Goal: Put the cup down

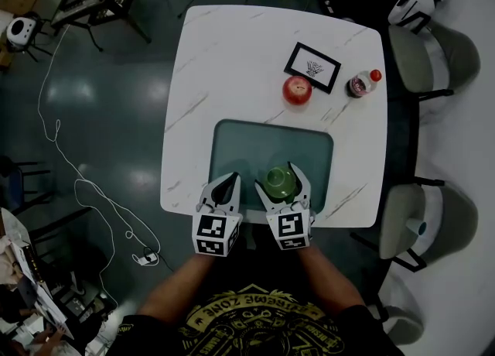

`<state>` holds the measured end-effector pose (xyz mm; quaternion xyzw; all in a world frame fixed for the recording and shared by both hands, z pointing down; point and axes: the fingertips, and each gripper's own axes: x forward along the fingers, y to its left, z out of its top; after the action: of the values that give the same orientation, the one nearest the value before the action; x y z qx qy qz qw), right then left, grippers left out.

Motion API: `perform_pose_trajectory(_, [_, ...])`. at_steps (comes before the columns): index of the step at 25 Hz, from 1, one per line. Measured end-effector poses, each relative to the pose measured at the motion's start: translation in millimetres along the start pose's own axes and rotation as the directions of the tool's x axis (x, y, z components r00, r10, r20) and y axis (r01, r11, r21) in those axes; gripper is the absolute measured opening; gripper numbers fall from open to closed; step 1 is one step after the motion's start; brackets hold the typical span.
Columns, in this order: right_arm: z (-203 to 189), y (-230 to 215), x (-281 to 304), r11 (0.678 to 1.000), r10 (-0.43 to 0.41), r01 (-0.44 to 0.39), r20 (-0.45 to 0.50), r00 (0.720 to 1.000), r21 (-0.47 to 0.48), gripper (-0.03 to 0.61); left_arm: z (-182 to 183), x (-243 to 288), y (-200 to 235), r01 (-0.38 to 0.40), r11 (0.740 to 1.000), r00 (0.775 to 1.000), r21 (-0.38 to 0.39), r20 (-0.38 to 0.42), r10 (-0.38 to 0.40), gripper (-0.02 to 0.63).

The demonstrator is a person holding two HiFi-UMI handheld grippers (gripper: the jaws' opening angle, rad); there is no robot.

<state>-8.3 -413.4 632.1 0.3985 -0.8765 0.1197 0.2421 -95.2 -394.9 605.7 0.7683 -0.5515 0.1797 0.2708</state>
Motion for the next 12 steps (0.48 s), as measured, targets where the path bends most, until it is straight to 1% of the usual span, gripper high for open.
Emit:
perform_pose_trajectory(4, [-1.1,1.4,1.6,1.000,-0.001,0.001,-0.003,1.000,-0.016,0.387,-1.1,0.4,-1.8,0.010,1.000,1.000,0.002,-0.002,-0.010,0.009])
perform_pose_trajectory(8, [-2.6,4.1,1.3,1.000,0.009,-0.009,-0.008,1.000,-0.011,0.390,-1.2,-1.4,-3.9,0.022,1.000,1.000,-0.001,0.001,-0.022,0.009])
perform_pose_trajectory(12, [-3.3,5.1,-0.7,1.000,0.012,-0.012,-0.020,1.000,0.004,0.430,5.7,-5.5,-5.8,0.036,0.999,0.999,0.004,0.021,-0.036,0.009])
